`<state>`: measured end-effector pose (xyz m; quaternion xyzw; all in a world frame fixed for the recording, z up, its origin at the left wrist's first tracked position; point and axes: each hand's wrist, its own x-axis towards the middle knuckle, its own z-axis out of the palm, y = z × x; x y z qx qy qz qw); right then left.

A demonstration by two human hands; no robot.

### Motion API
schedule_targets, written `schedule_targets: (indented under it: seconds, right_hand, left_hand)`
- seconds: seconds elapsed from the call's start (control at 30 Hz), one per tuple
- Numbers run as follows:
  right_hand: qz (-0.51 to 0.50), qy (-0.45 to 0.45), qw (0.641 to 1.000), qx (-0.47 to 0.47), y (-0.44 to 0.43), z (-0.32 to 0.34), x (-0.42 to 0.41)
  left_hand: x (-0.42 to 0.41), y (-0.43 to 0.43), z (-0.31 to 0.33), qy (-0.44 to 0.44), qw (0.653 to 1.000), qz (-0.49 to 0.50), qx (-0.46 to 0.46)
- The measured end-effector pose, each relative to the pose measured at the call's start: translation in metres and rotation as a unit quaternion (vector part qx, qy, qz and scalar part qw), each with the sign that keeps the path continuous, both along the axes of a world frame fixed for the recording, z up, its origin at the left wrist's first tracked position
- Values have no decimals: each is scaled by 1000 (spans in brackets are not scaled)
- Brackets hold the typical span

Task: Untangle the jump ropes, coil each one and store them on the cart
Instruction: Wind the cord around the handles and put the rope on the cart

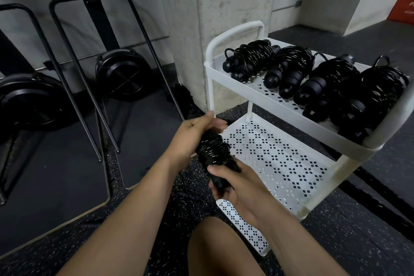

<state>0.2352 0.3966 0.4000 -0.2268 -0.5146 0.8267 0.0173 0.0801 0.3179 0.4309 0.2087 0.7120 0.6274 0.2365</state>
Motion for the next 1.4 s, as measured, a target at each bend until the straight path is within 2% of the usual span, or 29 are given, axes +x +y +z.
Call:
schedule_targets:
  seconds: [0.1,0.2,0.43,0.73,0.87,0.93,0.97,1.0,1.07,1.1,1.23,1.3,1.4]
  right_hand:
    - [-101,-27,990,-91,-3,4,-4]
    - [-211,-58,961,-171,-1,4,-5]
    - [-340,-30,923,-175,3,-2,-4]
    - [-377,-5,918,-125,-2,2,-6]
    - [-392,-11,915,-93,-11,-4,-12]
    - [-405,-50,900,-151,-23,-21,-18]
    - [-399,-42,888,-225,-28,-33,-25]
    - [-387,-33,886,-252,-32,-39,-32]
    - [-357,-13,885,-299,-35,-36,-32]
    - [-343,-18,886,-312,-32,-33,-30]
    - [-288,-42,945,-152,-15,-34,-9]
    - [-258,-19,963,-81,-12,-35,-5]
    - [-213,17,977,-8,-5,-27,-5]
  left_hand:
    - [6,1,0,2,999,-42,-27]
    - [12,2,-4,11,997,-57,-58]
    - [25,6,-8,-5,995,-57,-78]
    - [40,4,-27,-31,999,7,-31]
    - [42,6,-9,-24,999,37,-3]
    - [56,21,13,42,998,-27,-29]
    - [67,33,21,74,993,-71,-50]
    - [74,44,23,112,986,-101,-71]
    - [72,56,25,167,977,-94,-93]
    - [65,57,23,162,979,-81,-91]
    - [34,47,12,54,993,-86,-56]
    - [26,47,2,15,994,-93,-52]
    - [15,47,-7,3,995,-89,-55]
